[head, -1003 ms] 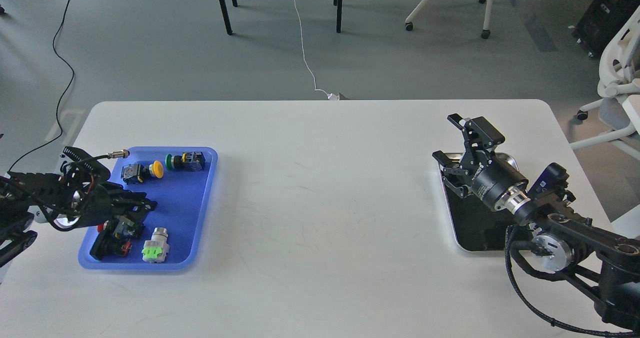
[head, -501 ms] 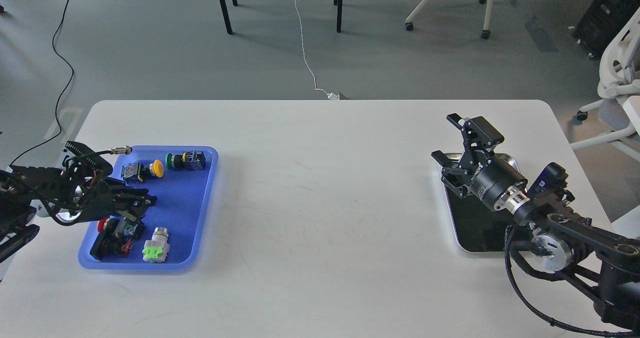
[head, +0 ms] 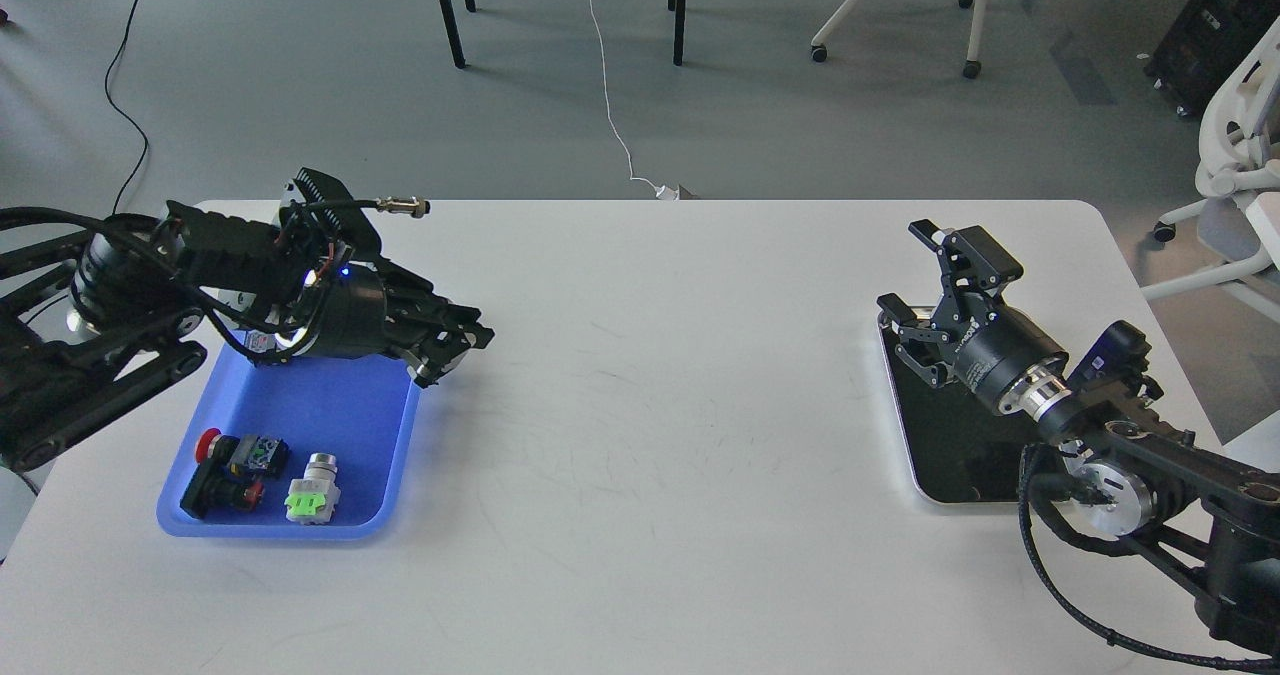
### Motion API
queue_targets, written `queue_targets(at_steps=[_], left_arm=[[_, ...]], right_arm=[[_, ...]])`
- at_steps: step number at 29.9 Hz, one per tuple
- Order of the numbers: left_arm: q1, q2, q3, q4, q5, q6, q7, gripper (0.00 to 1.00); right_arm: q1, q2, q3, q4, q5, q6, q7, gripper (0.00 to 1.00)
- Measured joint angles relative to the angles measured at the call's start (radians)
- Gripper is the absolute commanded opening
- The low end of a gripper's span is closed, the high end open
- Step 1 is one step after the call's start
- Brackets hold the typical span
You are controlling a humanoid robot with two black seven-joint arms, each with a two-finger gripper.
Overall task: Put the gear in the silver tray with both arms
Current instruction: 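Lift the gear and carry it with the left arm toward table center, then open the left gripper to set the gear on the table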
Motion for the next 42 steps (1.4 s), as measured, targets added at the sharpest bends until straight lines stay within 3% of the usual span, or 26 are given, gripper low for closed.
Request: queue_targets(at_steps=[9,17,35,39,42], left_arm=[[-0.098,-0.353,0.130,0.250,0.032,0.000,0.000,0.18],[-0.117,-0.560,0.178,0.395,0.034,0.000,0.000,0.18],[-0.070,-0.598,0.263,0.441,0.034,0.000,0.000,0.21],[-0.060,-0.598,0.265,0.441,0.034,0.000,0.000,0.36],[-0.058,-0.598,0.265,0.441,0.034,0.000,0.000,0.63]], right_arm=[[-0.001,-0.009,0.028,-0.029,0.117,0.008,0.000,0.97],[-0.008,-0.011,0.033,-0.032,0.129,0.013,0.000,0.97],[-0.010,-0.013,0.032,-0.032,0.128,0.013,0.000,0.97],[-0.011,-0.014,0.030,-0.032,0.128,0.013,0.000,0.97],[-0.011,-0.014,0.030,-0.032,0.128,0.013,0.000,0.97]])
